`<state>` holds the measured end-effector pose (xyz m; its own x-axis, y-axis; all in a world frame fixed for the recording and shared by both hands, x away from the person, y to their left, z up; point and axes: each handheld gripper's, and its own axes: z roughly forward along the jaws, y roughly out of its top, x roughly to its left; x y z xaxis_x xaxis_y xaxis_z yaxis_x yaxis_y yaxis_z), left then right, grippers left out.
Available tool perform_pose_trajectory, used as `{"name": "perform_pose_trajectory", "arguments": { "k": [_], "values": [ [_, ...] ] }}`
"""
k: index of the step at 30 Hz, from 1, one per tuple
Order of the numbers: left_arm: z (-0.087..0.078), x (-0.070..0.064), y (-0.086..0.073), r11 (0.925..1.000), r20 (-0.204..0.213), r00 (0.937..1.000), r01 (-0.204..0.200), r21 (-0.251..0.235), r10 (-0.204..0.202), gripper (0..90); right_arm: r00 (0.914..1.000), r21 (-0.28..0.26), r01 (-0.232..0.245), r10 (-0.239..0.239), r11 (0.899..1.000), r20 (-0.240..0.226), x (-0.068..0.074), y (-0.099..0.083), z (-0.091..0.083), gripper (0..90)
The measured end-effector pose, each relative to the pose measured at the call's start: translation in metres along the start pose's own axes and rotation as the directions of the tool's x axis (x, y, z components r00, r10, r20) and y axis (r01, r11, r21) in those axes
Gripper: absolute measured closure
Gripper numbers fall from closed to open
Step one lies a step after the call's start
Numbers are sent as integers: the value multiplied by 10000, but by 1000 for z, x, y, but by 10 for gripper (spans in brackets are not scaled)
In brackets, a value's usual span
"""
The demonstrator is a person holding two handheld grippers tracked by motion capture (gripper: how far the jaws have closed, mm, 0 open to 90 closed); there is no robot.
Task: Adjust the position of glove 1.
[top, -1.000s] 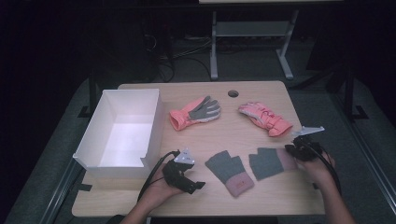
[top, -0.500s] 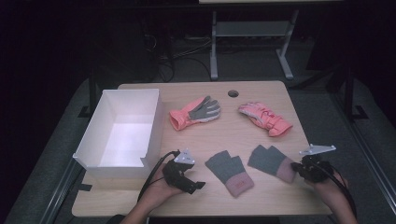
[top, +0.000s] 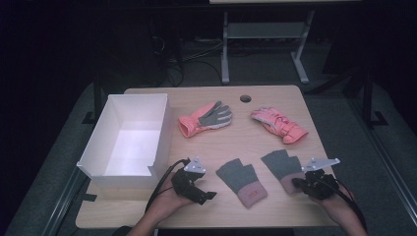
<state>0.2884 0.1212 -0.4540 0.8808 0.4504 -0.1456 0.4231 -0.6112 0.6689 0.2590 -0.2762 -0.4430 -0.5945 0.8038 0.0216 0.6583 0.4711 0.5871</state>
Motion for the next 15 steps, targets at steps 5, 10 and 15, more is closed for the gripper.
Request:
{"name": "perform_pose_trajectory", "arguments": {
  "k": [5,10,15],
  "values": [
    [0,0,0,9999,1,10000,-88,82,88,149,9989,-421,-474,473,9980,-28,-11,15,1,787],
    [0,1,0,9998,35,9999,-116,150,115,149,9920,-449,-1261,1260,9910,-65,-22,25,16,718],
    [0,1,0,9998,24,9999,-101,148,100,149,9880,-257,-1540,1537,9877,-130,-24,18,31,743]
  ]
}}
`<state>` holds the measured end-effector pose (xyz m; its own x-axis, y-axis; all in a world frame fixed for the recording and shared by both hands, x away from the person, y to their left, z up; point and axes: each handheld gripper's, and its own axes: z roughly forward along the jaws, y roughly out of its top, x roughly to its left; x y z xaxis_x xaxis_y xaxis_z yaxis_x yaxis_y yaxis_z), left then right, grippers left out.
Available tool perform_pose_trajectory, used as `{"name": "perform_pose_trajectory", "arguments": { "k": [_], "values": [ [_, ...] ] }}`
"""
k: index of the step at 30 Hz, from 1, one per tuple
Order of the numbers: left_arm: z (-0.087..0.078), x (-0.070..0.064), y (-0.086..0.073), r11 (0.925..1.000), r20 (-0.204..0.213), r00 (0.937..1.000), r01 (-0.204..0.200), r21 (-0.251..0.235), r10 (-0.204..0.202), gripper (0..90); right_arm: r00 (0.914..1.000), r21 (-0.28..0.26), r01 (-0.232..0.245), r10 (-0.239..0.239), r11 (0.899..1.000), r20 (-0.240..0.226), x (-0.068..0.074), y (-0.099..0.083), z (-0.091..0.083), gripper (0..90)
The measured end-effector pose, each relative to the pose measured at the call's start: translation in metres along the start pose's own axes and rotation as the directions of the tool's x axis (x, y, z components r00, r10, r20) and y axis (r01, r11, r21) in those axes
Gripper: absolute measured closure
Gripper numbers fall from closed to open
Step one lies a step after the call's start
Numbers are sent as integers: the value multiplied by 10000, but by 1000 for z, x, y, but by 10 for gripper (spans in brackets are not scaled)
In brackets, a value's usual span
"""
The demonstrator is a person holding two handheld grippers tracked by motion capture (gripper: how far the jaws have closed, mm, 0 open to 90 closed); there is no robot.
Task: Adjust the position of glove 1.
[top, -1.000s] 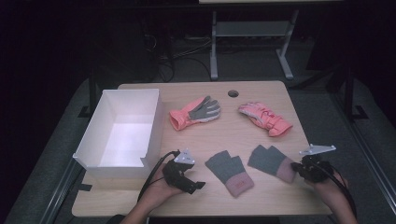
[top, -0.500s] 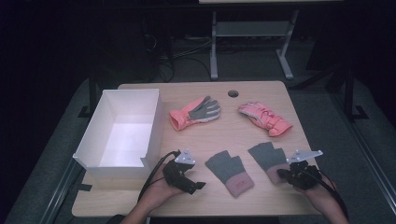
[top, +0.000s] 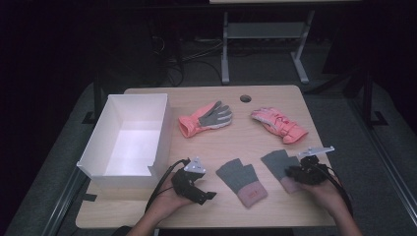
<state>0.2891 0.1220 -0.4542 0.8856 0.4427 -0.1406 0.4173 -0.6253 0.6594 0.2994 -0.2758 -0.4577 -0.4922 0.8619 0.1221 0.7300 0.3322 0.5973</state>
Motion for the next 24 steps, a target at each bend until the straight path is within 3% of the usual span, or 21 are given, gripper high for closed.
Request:
{"name": "perform_pose_trajectory", "arguments": {
  "k": [3,7,10,15,22,24],
  "values": [
    [0,-2,0,10000,-55,10000,5,-61,-6,149,9999,-144,107,-106,9998,56,1,-1,2,862],
    [0,-2,0,9999,-65,10000,65,-150,-66,149,9997,-232,215,-213,9995,83,1,-1,0,872],
    [-1,0,0,10000,-55,10000,-8,-60,8,148,9999,-576,-102,99,9983,-49,-1,-1,-9,874],
    [-1,0,0,9998,-65,9999,112,-183,-113,148,9990,-1000,-265,227,9946,-387,1,4,-20,875],
    [-1,1,-1,9999,-82,10000,42,-125,-43,148,9949,-1548,-170,12,9878,-1013,20,15,-31,874],
    [-2,0,-1,9999,-92,9999,59,-157,-60,148,9923,-1545,24,-215,9880,-1224,35,22,-29,874]
  ]
}}
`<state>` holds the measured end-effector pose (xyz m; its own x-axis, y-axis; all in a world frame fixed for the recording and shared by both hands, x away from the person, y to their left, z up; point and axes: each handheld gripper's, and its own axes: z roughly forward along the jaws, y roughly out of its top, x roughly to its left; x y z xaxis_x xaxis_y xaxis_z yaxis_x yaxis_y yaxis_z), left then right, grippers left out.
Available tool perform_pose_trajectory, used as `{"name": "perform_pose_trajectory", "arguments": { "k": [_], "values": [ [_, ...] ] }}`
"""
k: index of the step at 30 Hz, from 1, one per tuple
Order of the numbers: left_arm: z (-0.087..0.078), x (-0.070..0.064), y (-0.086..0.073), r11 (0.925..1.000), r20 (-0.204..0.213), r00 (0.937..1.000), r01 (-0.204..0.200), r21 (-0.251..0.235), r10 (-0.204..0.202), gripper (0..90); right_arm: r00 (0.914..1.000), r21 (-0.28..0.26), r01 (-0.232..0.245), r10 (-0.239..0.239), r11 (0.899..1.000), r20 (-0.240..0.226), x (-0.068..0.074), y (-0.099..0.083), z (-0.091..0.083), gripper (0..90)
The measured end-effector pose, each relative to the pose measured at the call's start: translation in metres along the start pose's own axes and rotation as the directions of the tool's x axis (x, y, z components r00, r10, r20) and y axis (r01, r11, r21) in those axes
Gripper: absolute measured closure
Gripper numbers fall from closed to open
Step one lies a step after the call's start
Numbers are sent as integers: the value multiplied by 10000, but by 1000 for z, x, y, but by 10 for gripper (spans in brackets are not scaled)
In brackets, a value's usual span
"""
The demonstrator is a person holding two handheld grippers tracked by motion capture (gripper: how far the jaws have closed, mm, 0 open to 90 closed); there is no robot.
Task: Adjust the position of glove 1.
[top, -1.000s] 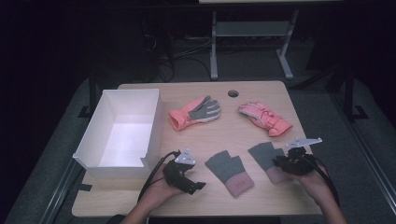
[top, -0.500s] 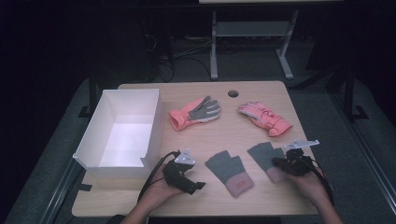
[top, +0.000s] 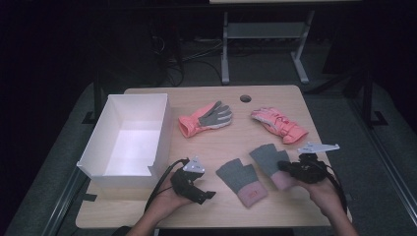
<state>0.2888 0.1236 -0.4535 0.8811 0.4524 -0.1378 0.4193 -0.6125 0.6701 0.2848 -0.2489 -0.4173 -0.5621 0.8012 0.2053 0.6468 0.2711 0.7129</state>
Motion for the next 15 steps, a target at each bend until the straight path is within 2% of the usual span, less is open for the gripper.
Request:
{"name": "perform_pose_trajectory", "arguments": {
  "k": [1,2,3,7,8,15],
  "values": [
    [0,1,0,10000,-15,10000,-70,39,70,148,10000,0,0,0,10000,0,0,0,0,874],
    [-1,1,0,10000,-41,10000,-50,44,50,148,9998,70,144,-143,9999,-157,11,4,5,874],
    [-1,1,0,10000,-41,10000,-50,44,50,148,9998,70,144,-143,9999,-157,11,4,5,874],
    [-2,1,0,10000,-33,10000,-14,-68,14,148,9989,103,296,-292,9995,-377,30,12,16,874],
    [-2,1,0,10000,-39,10000,14,-98,-15,148,9984,112,342,-337,9994,-451,39,15,20,874],
    [-2,0,0,9999,-47,10000,37,-167,-37,148,9969,315,473,-452,9984,-643,59,19,35,874]
  ]
}}
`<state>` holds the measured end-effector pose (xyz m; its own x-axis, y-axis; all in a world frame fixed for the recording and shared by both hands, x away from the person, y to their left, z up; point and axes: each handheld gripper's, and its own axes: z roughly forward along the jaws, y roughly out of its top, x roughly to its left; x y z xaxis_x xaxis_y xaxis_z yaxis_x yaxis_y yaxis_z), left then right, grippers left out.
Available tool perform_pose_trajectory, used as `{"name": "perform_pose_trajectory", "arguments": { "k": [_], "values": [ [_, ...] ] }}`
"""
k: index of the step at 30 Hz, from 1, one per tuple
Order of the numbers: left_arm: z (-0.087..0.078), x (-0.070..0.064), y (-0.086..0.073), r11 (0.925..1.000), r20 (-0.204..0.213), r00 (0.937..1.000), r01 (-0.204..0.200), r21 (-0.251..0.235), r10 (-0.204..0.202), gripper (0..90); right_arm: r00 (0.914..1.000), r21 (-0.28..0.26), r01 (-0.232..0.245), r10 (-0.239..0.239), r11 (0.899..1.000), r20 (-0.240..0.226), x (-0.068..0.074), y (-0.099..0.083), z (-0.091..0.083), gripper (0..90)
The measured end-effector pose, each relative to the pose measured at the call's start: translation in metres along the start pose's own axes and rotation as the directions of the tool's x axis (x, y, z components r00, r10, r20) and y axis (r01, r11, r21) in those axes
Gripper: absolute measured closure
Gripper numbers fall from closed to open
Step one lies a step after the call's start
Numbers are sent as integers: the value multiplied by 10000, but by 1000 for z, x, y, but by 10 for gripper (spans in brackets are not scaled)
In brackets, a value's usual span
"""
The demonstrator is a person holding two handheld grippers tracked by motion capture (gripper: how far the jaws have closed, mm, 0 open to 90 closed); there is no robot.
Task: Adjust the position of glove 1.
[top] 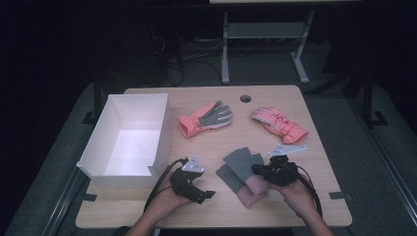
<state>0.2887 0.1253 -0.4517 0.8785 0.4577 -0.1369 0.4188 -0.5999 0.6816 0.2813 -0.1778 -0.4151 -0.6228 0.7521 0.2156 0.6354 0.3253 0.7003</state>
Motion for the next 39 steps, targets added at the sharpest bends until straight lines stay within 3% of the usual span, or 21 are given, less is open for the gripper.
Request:
{"name": "perform_pose_trajectory", "arguments": {
  "k": [9,17,20,23,28,30,31,32,35,39],
  "values": [
    [1,0,0,10000,32,10000,-52,76,52,148,9996,450,-256,259,9987,-58,10,-7,14,874],
    [1,-1,0,9999,45,10000,-63,124,62,148,9995,773,-193,173,9968,260,15,-11,29,871],
    [2,-1,0,9997,72,9999,-132,195,131,148,9997,755,-142,127,9970,195,14,-12,32,834],
    [2,-2,1,9998,77,9999,-98,166,97,150,10000,262,-63,62,9996,17,11,-11,23,733],
    [-2,-5,3,9998,123,9997,-188,-84,189,423,9976,-62,476,-472,9988,512,-8,-12,5,741],
    [-3,-6,5,9998,186,9998,-106,-164,109,585,9906,27,1068,-1066,9943,855,-19,-18,-2,893],
    [-3,-7,6,9997,311,9995,-16,-240,23,644,9889,109,1208,-1213,9926,863,-22,-20,-4,900],
    [-4,-6,7,9997,349,9994,23,-263,-14,644,9889,109,1208,-1213,9926,863,-22,-20,-4,900],
    [-2,-6,13,9989,403,9988,294,-373,-279,893,9897,594,1266,-1301,9902,603,-34,-30,-7,900],
    [4,-8,18,9993,270,9992,298,-206,-293,897,9912,1110,1173,-1232,9869,485,-38,-37,-5,900]
  ]
}}
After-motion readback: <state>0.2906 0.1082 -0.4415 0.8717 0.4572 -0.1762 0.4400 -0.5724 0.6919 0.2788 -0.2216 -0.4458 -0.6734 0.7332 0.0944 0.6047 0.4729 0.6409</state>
